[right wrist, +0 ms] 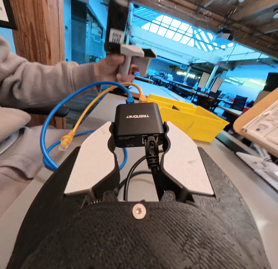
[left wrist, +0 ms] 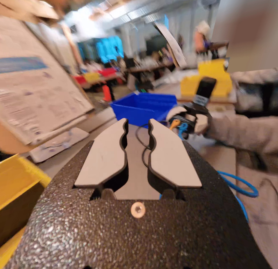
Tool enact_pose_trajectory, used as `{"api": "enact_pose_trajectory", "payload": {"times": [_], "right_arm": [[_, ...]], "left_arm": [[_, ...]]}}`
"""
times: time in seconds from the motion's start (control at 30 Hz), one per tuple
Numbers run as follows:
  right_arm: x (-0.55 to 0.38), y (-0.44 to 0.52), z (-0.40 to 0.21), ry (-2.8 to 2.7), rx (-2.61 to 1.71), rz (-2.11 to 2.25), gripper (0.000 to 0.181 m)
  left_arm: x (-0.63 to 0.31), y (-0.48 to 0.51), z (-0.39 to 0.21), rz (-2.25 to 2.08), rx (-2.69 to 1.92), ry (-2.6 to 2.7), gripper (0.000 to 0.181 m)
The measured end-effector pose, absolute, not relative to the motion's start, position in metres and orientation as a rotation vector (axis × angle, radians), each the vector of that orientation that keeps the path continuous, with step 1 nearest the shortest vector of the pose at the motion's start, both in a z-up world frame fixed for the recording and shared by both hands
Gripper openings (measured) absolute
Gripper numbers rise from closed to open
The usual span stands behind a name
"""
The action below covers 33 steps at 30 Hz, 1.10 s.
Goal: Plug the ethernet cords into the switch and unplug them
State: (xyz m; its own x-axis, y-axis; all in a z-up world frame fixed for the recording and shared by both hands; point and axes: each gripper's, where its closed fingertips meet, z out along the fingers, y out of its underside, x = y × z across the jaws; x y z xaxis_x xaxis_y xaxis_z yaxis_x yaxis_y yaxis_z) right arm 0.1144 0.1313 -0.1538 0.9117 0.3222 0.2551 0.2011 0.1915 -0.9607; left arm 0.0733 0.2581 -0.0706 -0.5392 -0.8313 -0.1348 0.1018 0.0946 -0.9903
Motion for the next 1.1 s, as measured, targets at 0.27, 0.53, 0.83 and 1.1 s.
{"api": "enact_pose_trajectory", "payload": {"times": [0.27,0.53,0.83,1.1], "right_arm": [[0.109,0.122,-0.043,-0.580,-1.265,-0.103,0.062],[0.152,0.086,0.106,-0.659,-1.173,-0.329,0.061],[0.327,0.015,0.164,-0.276,-1.293,-0.911,0.062],[0.416,-0.010,0.094,-0.328,-1.860,-1.411,0.061]], "left_arm": [[0.040,0.334,-0.165,-1.558,-1.060,1.519,0.030],[0.041,0.329,-0.192,-1.517,-1.099,1.646,0.033],[0.041,0.320,-0.202,-1.525,-1.102,1.721,0.032],[0.043,0.303,-0.215,-1.486,-1.073,1.884,0.033]]}}
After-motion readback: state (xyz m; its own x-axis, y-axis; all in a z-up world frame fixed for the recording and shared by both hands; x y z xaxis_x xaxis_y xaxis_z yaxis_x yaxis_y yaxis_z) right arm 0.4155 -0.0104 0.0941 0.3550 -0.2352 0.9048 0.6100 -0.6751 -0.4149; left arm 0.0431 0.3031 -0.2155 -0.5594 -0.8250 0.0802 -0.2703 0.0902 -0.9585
